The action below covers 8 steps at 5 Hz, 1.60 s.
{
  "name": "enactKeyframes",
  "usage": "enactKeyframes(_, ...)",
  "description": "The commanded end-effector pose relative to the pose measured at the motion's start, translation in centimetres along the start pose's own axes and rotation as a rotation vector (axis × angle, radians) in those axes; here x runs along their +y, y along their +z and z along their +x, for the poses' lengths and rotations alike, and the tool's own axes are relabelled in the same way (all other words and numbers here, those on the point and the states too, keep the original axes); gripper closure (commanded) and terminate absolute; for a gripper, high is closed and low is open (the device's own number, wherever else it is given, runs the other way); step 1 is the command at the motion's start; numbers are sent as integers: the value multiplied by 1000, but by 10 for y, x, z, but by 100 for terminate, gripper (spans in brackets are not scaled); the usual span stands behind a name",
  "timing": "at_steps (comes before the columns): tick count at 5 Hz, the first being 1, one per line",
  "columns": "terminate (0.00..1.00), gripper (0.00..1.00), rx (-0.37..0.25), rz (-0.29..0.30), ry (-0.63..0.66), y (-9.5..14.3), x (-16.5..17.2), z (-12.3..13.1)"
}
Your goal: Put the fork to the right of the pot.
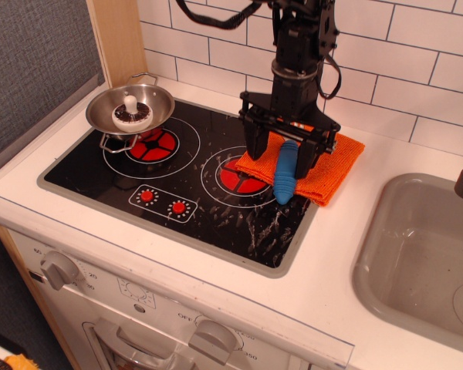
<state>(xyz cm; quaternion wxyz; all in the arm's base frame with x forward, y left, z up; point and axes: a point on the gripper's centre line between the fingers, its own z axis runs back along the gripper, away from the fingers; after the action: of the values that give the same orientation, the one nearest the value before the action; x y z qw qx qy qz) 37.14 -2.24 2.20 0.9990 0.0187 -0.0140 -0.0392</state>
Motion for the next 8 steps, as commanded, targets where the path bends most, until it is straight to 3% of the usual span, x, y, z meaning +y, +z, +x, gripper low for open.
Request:
enactKeyframes(1, 0, 100, -51, 11, -20, 18, -2, 7)
enactKeyframes(4, 0, 100, -64, 23, -27, 26, -4, 7)
enactKeyframes(5, 0, 0, -59, 21, -42, 24, -6, 7)
enactKeyframes(8, 0, 0, -53, 22, -41, 21, -6, 6)
